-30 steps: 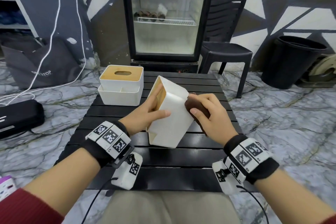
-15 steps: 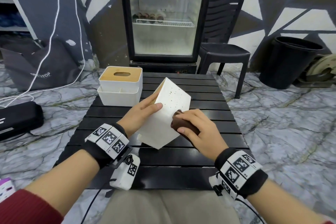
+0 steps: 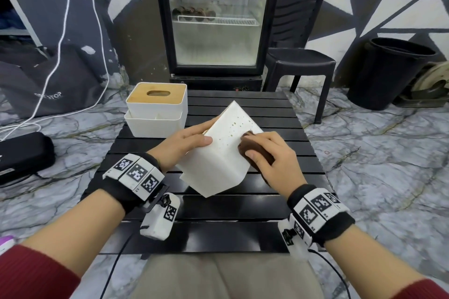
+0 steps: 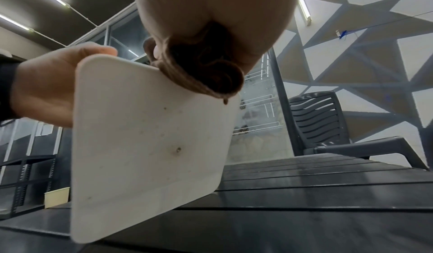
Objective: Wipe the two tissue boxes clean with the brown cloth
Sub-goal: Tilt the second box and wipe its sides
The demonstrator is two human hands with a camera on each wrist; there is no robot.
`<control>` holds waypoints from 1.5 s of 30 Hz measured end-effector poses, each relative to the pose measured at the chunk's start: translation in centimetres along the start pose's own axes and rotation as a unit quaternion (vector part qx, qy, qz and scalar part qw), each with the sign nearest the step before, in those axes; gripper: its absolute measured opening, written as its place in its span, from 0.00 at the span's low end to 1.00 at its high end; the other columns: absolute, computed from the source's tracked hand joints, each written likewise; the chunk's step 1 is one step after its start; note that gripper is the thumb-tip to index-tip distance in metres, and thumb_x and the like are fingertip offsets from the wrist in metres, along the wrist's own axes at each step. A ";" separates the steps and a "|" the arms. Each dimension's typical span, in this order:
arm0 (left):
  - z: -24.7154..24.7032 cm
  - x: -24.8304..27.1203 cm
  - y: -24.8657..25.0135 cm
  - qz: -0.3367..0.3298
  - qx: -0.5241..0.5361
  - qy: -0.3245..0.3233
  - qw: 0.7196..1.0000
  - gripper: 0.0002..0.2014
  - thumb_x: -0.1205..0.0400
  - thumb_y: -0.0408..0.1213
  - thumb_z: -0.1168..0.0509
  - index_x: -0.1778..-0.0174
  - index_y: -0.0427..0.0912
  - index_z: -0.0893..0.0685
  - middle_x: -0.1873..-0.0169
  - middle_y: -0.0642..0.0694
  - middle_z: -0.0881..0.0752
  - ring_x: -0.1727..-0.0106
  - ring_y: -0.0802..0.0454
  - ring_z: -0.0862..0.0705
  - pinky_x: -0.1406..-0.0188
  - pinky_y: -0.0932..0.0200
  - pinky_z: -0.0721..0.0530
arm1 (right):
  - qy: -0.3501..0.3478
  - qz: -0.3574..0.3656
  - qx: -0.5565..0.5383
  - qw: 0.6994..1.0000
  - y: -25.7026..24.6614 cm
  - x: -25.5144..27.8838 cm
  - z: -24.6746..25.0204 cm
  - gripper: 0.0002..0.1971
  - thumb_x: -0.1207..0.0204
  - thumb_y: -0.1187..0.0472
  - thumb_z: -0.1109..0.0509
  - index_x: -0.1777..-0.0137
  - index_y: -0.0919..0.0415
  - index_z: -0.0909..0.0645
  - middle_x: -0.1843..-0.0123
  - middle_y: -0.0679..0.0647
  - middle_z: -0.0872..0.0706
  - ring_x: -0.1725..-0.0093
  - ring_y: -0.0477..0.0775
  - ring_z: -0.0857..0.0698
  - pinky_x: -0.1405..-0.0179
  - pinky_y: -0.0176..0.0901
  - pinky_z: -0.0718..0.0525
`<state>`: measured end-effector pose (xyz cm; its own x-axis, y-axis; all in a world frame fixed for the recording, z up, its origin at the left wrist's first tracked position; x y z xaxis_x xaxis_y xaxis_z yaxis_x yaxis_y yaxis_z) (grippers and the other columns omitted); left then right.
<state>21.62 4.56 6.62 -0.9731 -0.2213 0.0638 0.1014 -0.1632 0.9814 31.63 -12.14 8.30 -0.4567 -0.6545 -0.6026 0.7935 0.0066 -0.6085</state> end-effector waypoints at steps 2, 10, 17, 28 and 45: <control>0.0 -0.1 0.0 0.000 0.000 -0.009 1.000 0.28 0.28 0.53 0.35 0.30 0.71 0.27 0.33 0.58 0.19 0.34 0.50 0.18 0.34 0.49 0.25 | 0.011 -0.005 0.000 1.000 0.7 -0.6 0.1 0.13 0.26 0.64 0.29 0.41 0.59 0.17 0.47 0.49 0.20 0.46 0.41 0.22 0.41 0.22 0.30; 0.0 -0.5 -0.4 -0.005 0.008 -0.024 1.000 0.29 0.28 0.52 0.35 0.28 0.69 0.28 0.32 0.56 0.19 0.33 0.48 0.19 0.32 0.48 0.26 | 0.055 -0.024 0.008 0.998 3.4 -2.3 0.7 0.12 0.25 0.66 0.31 0.42 0.61 0.17 0.48 0.51 0.19 0.47 0.38 0.24 0.43 0.19 0.31; 0.1 -0.3 -0.4 -0.018 0.009 -0.014 1.000 0.28 0.27 0.53 0.35 0.28 0.70 0.29 0.32 0.58 0.19 0.34 0.52 0.19 0.38 0.52 0.25 | 0.048 -0.060 0.009 0.997 4.9 -3.2 0.6 0.13 0.23 0.62 0.33 0.39 0.57 0.19 0.48 0.44 0.20 0.48 0.34 0.25 0.46 0.15 0.33; -0.3 0.2 0.2 -0.019 0.015 -0.006 1.000 0.26 0.27 0.54 0.34 0.31 0.73 0.27 0.34 0.64 0.19 0.35 0.59 0.18 0.46 0.70 0.20 | 0.020 -0.169 0.062 0.983 6.3 -3.9 2.3 0.13 0.21 0.56 0.37 0.38 0.53 0.22 0.49 0.47 0.21 0.51 0.45 0.23 0.52 0.33 0.29; -0.2 0.4 0.3 -0.021 0.018 0.018 0.999 0.29 0.30 0.55 0.34 0.30 0.69 0.27 0.33 0.56 0.18 0.35 0.51 0.17 0.33 0.48 0.24 | -0.009 0.061 0.103 0.993 -6.2 1.2 -3.2 0.21 0.23 0.51 0.37 0.34 0.60 0.22 0.38 0.58 0.20 0.37 0.55 0.26 0.41 0.57 0.22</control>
<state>21.29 4.28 6.89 -0.9683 -0.2492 0.0156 0.0515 -0.1381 0.9891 24.88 -10.57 9.70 -0.3455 -0.6722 -0.6548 0.9090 -0.0664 -0.4114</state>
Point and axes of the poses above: each hand's wrist, its own x-axis away from the middle knuckle, its own z-axis out of the back of the hand, y = z × x, the point moved 7 cm from there along -x, towards the middle knuckle
